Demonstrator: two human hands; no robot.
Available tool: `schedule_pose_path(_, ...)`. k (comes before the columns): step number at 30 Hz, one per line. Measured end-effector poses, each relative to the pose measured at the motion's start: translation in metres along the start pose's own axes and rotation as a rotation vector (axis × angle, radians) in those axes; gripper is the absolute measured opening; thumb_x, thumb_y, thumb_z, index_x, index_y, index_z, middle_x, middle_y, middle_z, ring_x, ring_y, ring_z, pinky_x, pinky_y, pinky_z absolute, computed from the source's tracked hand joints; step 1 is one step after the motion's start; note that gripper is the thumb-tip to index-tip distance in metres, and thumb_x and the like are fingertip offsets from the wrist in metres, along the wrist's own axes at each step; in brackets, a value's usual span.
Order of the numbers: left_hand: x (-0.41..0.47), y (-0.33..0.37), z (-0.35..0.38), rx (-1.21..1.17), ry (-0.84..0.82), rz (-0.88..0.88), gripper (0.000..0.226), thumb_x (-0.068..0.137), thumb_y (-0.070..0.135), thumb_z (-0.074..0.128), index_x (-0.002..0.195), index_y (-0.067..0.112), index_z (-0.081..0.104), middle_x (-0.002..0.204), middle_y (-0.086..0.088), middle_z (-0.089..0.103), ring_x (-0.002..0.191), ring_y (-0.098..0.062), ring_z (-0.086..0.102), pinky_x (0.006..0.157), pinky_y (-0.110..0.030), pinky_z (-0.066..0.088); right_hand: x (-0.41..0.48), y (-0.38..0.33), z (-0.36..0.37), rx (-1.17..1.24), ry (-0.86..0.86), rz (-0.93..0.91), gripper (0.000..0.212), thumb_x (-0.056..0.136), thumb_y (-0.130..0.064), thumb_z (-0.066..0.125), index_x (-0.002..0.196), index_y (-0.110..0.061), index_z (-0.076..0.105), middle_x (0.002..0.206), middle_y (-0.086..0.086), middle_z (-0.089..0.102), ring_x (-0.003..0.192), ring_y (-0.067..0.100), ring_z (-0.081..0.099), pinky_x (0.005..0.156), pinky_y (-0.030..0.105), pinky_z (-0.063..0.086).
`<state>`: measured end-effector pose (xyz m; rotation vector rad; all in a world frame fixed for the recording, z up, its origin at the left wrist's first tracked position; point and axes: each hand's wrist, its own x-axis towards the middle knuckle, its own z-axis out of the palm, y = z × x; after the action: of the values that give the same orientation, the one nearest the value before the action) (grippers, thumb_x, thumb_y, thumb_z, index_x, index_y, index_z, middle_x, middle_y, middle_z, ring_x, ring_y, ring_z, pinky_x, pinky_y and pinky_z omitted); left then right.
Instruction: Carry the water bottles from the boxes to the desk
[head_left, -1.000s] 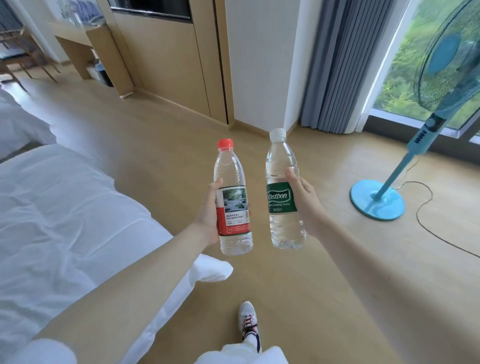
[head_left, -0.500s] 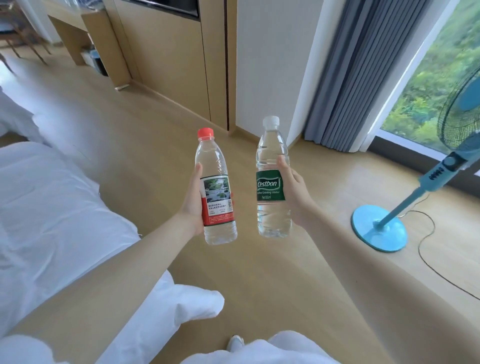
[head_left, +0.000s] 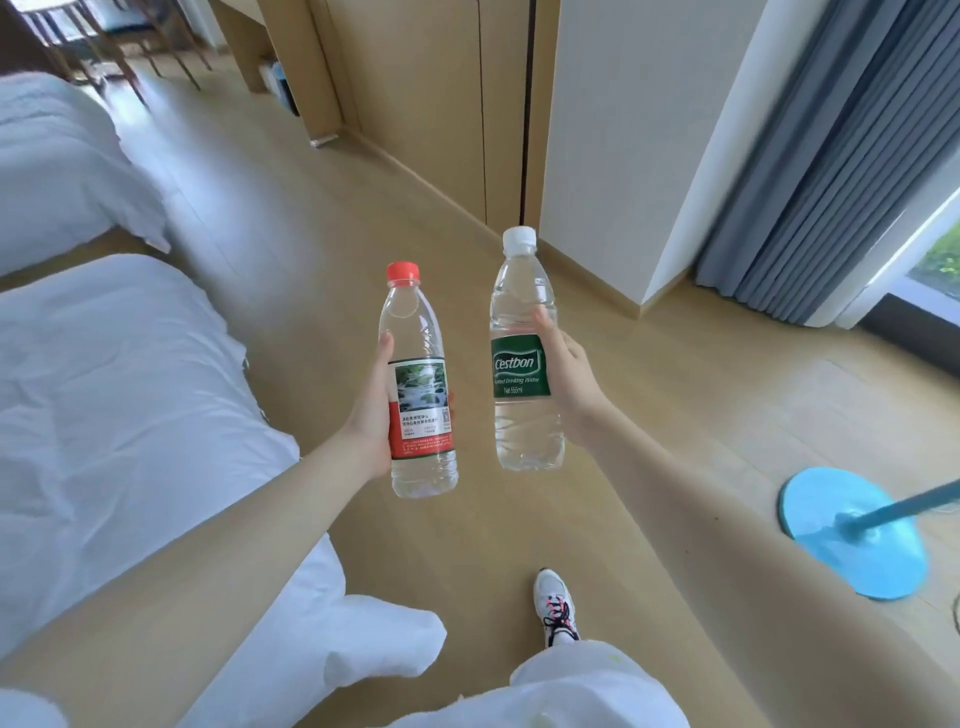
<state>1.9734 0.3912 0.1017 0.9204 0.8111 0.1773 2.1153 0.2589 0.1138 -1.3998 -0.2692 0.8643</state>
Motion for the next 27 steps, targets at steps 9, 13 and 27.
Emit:
schedule_pose_path(9,0.079,0.036,0.082,0.017,0.153,0.020,0.069,0.086,0.075,0.038,0.083,0.013,0.068,0.077,-0.013,0.067,0.063,-0.026,0.064,0.065,-0.033,0.052,0.105,-0.046,-0.061,-0.028,-0.118,0.045,0.053,0.094,-0.052,0.050,0.124,-0.009,0.057,0.096,0.006,0.071,0.081,0.017,0.070,0.075,0.033,0.055)
schedule_pose_path(13,0.100,0.043,0.104,0.015,0.182,0.011,0.067,0.087,0.073,0.039,0.080,0.014,0.069,0.076,-0.012,0.067,0.061,-0.025,0.064,0.065,-0.032,0.053,0.134,-0.052,-0.078,0.000,-0.150,0.094,0.053,0.093,-0.054,0.052,0.125,-0.013,0.057,0.101,0.008,0.071,0.086,0.021,0.071,0.077,0.035,0.055)
schedule_pose_path(27,0.154,0.079,0.093,0.007,0.167,0.062,0.067,0.088,0.072,0.037,0.088,0.012,0.067,0.078,-0.013,0.067,0.063,-0.025,0.064,0.065,-0.031,0.054,0.203,-0.069,-0.063,-0.073,-0.199,0.078,0.059,0.087,-0.052,0.062,0.130,-0.012,0.052,0.102,0.005,0.072,0.089,0.019,0.072,0.085,0.040,0.057)
